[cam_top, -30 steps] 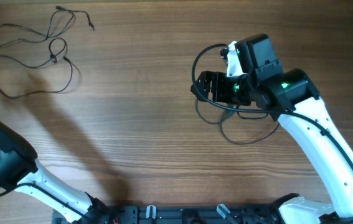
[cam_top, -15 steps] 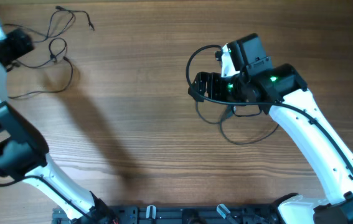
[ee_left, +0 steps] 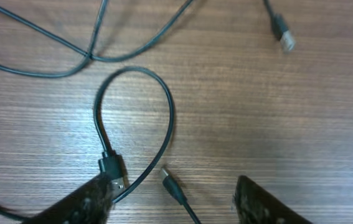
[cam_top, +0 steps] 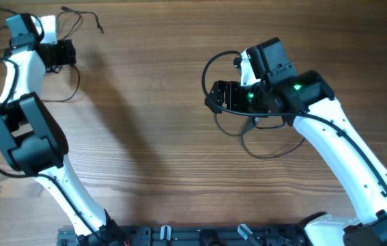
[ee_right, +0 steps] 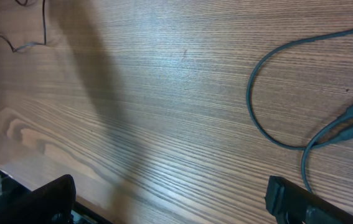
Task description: Untangle cables
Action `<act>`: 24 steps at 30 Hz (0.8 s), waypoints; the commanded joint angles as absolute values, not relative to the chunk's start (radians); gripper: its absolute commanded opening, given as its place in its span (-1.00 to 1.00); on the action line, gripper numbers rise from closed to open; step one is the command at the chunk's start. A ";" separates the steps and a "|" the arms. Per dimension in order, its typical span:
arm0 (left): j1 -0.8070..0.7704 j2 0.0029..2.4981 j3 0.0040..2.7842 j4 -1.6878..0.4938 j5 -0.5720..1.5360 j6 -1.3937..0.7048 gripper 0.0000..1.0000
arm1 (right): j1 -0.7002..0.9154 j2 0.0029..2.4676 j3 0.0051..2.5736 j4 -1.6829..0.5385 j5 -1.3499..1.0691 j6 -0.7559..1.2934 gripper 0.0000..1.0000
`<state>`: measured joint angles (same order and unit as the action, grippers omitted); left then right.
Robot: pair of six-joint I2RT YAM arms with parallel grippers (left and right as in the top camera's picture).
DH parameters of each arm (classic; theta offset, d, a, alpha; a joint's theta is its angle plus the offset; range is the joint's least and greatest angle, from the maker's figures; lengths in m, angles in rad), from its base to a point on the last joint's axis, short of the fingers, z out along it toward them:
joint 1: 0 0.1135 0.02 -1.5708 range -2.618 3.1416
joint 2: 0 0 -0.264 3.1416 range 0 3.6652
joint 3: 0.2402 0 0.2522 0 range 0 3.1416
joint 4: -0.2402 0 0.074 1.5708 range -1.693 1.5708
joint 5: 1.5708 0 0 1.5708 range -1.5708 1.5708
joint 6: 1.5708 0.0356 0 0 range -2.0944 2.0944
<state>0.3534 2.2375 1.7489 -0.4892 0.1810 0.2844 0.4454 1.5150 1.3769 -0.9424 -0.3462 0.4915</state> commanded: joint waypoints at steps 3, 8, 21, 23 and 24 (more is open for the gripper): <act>0.355 2.289 1.752 -0.492 0.159 0.334 0.04 | 0.448 1.523 1.379 -0.942 -0.334 0.470 0.99; 0.355 2.299 1.752 -0.492 0.159 0.334 -0.18 | 0.449 1.523 1.379 -0.942 -0.333 0.470 0.99; 0.366 2.355 1.752 -0.509 0.032 0.393 -0.10 | 0.449 1.523 1.379 -0.941 -0.333 0.470 0.99; 0.366 2.355 1.752 -0.502 0.032 0.393 -0.32 | 0.449 1.525 1.379 -0.940 -0.333 0.470 0.99; 0.366 2.355 1.752 -0.501 0.032 0.389 -0.56 | 0.449 1.527 1.379 -0.940 -0.333 0.470 0.99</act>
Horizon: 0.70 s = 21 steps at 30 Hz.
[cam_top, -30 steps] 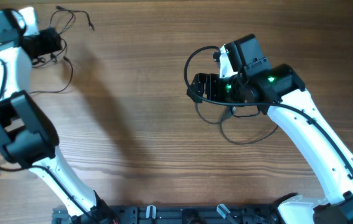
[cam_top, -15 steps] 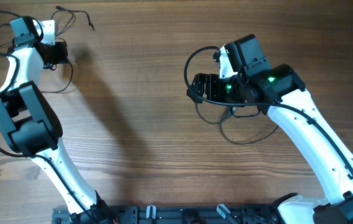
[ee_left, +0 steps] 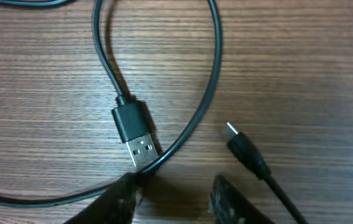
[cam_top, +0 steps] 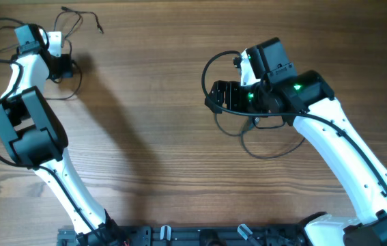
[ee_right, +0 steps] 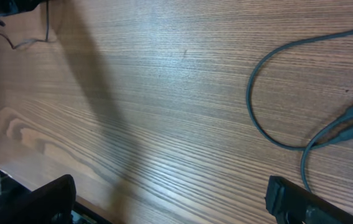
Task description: Untangle cables
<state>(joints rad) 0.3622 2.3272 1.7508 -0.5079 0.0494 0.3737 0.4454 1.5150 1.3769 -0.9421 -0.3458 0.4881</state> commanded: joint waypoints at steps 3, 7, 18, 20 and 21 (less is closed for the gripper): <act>0.364 2.355 1.752 -0.498 0.033 0.388 -0.92 | 0.449 1.540 1.379 -0.941 -0.333 0.471 0.99; 0.364 2.340 1.753 -0.498 0.032 0.357 -0.92 | 0.449 1.564 1.379 -0.944 -0.334 0.471 0.99; 0.364 2.170 1.753 -0.497 0.217 0.350 -0.88 | 0.449 1.574 1.353 -0.941 -0.337 0.471 1.00; 0.361 2.142 1.753 -0.483 0.220 0.352 0.98 | 0.449 1.574 1.353 -0.936 -0.337 0.471 0.99; 0.362 2.139 1.753 -0.479 0.220 0.352 1.00 | 0.449 1.574 1.353 -0.932 -0.337 0.470 1.00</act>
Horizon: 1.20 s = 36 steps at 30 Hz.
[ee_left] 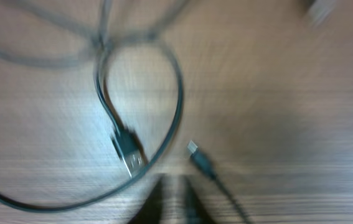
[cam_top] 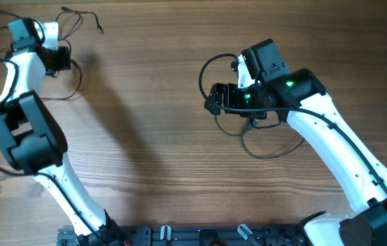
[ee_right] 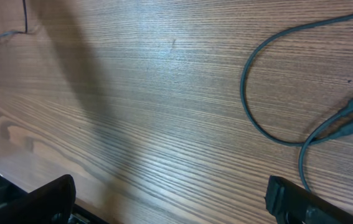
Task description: Untangle cables
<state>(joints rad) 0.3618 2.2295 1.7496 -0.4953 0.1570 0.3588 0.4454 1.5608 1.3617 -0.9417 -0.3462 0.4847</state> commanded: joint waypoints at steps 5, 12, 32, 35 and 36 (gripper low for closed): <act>0.363 2.155 1.751 -0.479 0.180 0.363 1.00 | 0.449 1.574 1.353 -0.925 -0.337 0.470 0.99; 0.363 2.232 1.747 -0.490 0.130 0.529 0.99 | 0.449 1.574 1.353 -0.928 -0.337 0.471 1.00; 0.441 2.292 1.731 -0.464 0.141 0.546 0.22 | 0.449 1.574 1.353 -0.926 -0.337 0.474 0.99; 0.439 2.314 1.731 -0.437 0.141 0.547 0.29 | 0.449 1.574 1.353 -0.927 -0.337 0.474 0.99; 0.439 2.319 1.731 -0.432 0.141 0.547 0.29 | 0.449 1.574 1.353 -0.928 -0.337 0.474 1.00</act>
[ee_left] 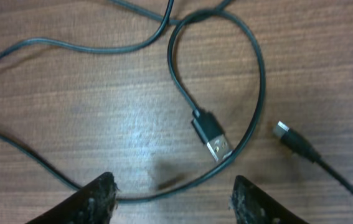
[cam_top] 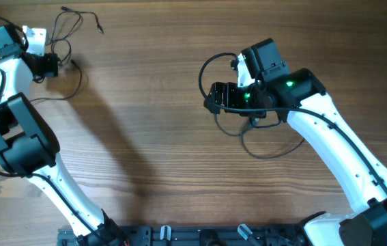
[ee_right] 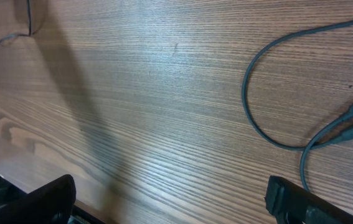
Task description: Untangle cables
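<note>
Thin black cables (cam_top: 70,31) lie tangled at the table's far left corner. My left gripper (cam_top: 45,65) hangs over them, open. In the left wrist view a cable loop (ee_left: 260,74) ends in a USB-A plug (ee_left: 212,138), and a smaller plug (ee_left: 288,137) lies just right of the loop. My left gripper (ee_left: 176,202) straddles the loop's lower strand without touching it. Another black cable (cam_top: 268,147) curls under my right arm. My right gripper (cam_top: 213,96) is open above the wood; its view shows that cable's loop (ee_right: 254,118) and joined plugs.
The wooden table (cam_top: 145,137) carries my left arm's shadow across its middle. The table's left edge shows in the right wrist view. A black rail (cam_top: 193,236) runs along the near edge.
My left gripper was nearly shut and blurred above the USB-A plug; now it is wide open and stands a little further left. The right arm has not moved.
My left gripper stood open over the USB-A plug and the small plug. It was then low and half shut beside the loop, then higher and nearly shut, and now is open again. The right arm shifted slightly left, its gripper open throughout.
</note>
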Action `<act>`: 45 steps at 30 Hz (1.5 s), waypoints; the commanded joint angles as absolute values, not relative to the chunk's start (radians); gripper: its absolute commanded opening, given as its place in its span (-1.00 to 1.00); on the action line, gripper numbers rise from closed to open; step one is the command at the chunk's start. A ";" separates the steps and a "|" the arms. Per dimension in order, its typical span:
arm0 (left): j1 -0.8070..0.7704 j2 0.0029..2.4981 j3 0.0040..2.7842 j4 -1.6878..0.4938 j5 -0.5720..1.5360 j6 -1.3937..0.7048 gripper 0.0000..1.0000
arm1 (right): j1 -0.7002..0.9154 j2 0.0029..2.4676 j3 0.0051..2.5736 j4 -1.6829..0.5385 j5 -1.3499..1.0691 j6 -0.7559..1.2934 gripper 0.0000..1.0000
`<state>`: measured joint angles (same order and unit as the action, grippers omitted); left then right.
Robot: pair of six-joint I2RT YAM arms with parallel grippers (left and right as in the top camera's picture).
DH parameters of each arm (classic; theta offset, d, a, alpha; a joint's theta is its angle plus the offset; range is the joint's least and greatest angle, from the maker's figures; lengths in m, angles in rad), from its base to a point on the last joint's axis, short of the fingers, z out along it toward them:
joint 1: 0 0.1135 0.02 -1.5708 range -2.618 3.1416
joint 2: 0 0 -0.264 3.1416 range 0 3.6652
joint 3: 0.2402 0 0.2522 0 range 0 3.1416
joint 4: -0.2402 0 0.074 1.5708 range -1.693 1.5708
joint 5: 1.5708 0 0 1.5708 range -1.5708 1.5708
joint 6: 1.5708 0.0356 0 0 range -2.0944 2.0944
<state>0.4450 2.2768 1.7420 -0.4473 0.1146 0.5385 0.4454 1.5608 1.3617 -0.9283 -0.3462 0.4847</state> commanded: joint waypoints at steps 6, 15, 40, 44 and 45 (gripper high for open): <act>0.439 2.354 1.731 -0.424 0.141 0.574 0.29 | 0.449 1.574 1.353 -0.927 -0.337 0.474 0.99; 0.439 2.360 1.731 -0.423 0.175 0.598 -0.09 | 0.449 1.574 1.353 -0.917 -0.337 0.482 0.99; 0.427 2.206 1.732 -0.536 0.544 0.595 -0.92 | 0.449 1.574 1.353 -0.934 -0.338 0.480 0.99; 0.428 2.151 1.732 -0.553 0.549 0.595 -0.92 | 0.449 1.574 1.353 -0.942 -0.341 0.473 0.99; 0.429 2.140 1.732 -0.568 0.549 0.595 -0.92 | 0.449 1.574 1.353 -0.944 -0.341 0.472 0.99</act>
<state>0.4320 2.2330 1.7332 -0.5453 0.4614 0.5900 0.4454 1.5608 1.3617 -0.9390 -0.3462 0.4847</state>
